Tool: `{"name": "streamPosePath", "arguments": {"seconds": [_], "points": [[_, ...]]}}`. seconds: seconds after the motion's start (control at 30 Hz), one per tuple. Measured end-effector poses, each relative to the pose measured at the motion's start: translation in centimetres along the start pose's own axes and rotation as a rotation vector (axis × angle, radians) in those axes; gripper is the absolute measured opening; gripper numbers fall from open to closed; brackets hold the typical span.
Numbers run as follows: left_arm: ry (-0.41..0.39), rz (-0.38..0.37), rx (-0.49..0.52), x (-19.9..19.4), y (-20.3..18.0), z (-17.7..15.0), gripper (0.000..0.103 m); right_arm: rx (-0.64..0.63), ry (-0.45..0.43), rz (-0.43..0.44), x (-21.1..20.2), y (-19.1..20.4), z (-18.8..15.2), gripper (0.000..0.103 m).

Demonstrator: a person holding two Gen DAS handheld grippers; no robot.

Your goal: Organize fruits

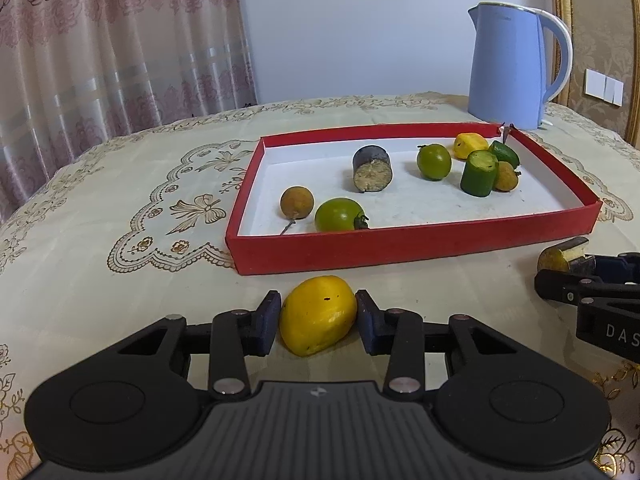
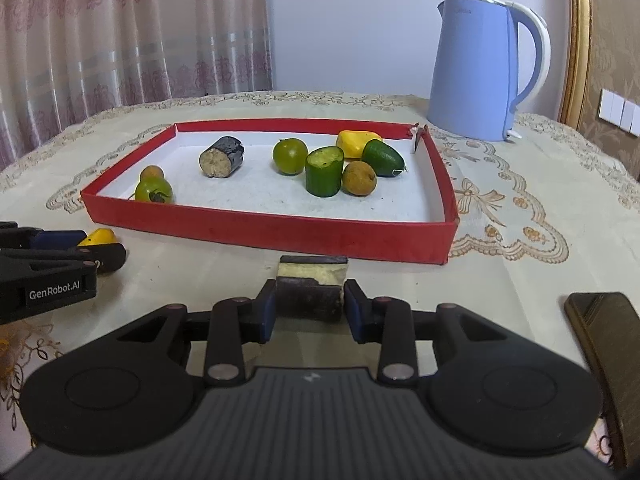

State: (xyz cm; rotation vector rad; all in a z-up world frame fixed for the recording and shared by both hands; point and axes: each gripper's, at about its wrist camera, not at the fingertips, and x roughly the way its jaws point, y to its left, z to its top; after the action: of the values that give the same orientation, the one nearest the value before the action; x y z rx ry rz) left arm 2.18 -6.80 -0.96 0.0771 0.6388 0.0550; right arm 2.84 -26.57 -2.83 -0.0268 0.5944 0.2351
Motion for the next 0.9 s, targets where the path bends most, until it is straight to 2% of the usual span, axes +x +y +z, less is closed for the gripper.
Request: {"name": "streamPosePath", "arguments": {"seconds": [0.5,0.9], "points": [[-0.061,0.016,0.033,-0.9,-1.5,4.0,0.039,0.028,-0.004,0.027,0.0,-0.8,0.0,0.035],[-0.106,0.036,0.071,0.7,-3.8,7.5,0.036,0.028,-0.004,0.030,0.0,-0.9,-0.1,0.036]]}}
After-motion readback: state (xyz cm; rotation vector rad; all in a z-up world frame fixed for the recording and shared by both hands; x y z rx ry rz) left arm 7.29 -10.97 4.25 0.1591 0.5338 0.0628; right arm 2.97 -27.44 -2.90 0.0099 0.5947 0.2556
